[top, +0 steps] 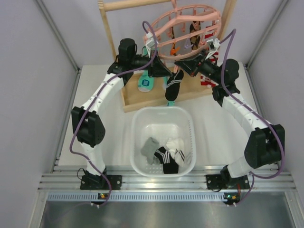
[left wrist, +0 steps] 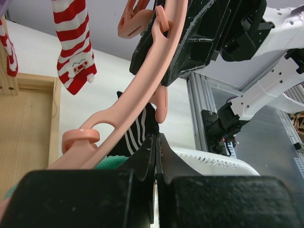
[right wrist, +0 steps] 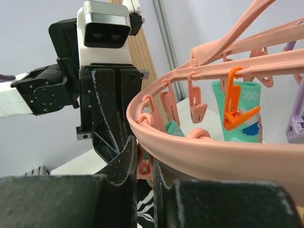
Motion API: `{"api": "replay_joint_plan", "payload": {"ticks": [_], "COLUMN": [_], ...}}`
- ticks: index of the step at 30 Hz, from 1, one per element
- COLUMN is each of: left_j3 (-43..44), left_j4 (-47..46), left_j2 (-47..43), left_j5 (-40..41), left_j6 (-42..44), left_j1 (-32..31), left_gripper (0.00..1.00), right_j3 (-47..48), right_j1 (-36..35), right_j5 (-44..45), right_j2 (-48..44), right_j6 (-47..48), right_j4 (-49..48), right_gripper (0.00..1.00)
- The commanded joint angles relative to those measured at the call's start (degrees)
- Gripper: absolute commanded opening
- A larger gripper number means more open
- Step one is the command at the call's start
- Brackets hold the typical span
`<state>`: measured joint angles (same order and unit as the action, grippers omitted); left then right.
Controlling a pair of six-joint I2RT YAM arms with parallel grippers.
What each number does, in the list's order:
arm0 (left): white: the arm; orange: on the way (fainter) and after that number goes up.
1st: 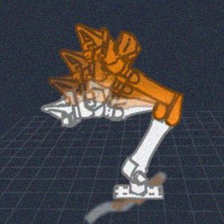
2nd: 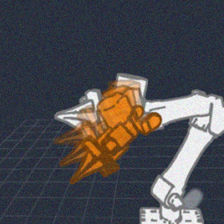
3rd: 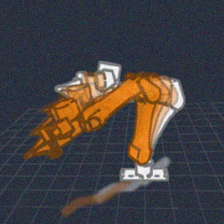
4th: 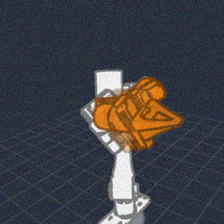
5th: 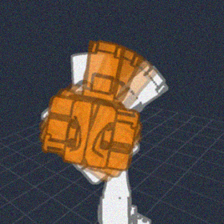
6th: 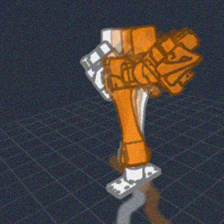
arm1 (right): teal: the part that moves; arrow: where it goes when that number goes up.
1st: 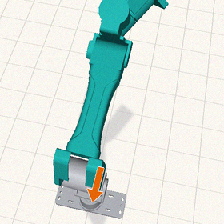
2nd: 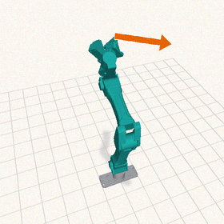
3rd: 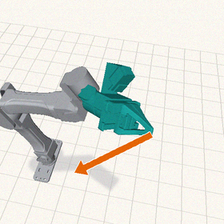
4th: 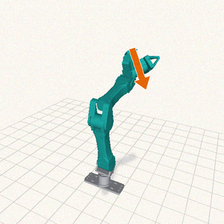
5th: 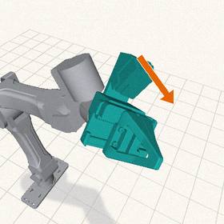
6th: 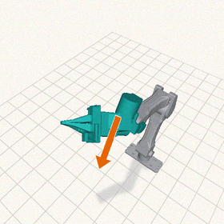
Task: Clip the socks to the hanger
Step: Clamp the sock onto the hanger.
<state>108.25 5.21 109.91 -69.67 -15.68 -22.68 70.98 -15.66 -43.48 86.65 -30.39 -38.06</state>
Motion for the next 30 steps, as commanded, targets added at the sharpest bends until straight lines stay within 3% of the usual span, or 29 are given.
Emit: {"api": "replay_joint_plan", "payload": {"ticks": [1,16,19,20,23,30], "left_j3": [2.2,2.5,2.3,2.2,2.2,2.2], "left_j4": [-6.3,-12.4,-12.5,-12.4,-12.4,-12.3], "left_j2": [0.5,1.8,1.7,1.7,1.7,1.9], "left_j5": [-1.1,-1.9,-2.0,-1.9,-2.0,-1.1], "left_j6": [-2.9,-8.6,-8.6,-8.7,-8.7,-9.2], "left_j1": [0.2,0.4,0.4,0.4,0.5,0.8], "left_gripper": [0.0,0.0,0.0,0.0,0.0,0.0], "right_j3": [2.6,3.0,3.4,3.5,3.7,4.2], "right_j1": [-0.2,-0.2,-0.2,-0.2,-0.2,0.3], "right_j5": [-2.8,-4.2,-4.0,-4.0,-4.0,-3.4], "right_j2": [-0.2,0.1,0.3,0.4,0.4,0.1], "right_j6": [1.3,1.0,0.7,0.7,0.4,-0.3], "right_j4": [-2.4,-2.2,-1.9,-1.8,-1.8,-1.3], "right_gripper": [0.0,0.0,0.14,0.28,0.44,0.64]}}
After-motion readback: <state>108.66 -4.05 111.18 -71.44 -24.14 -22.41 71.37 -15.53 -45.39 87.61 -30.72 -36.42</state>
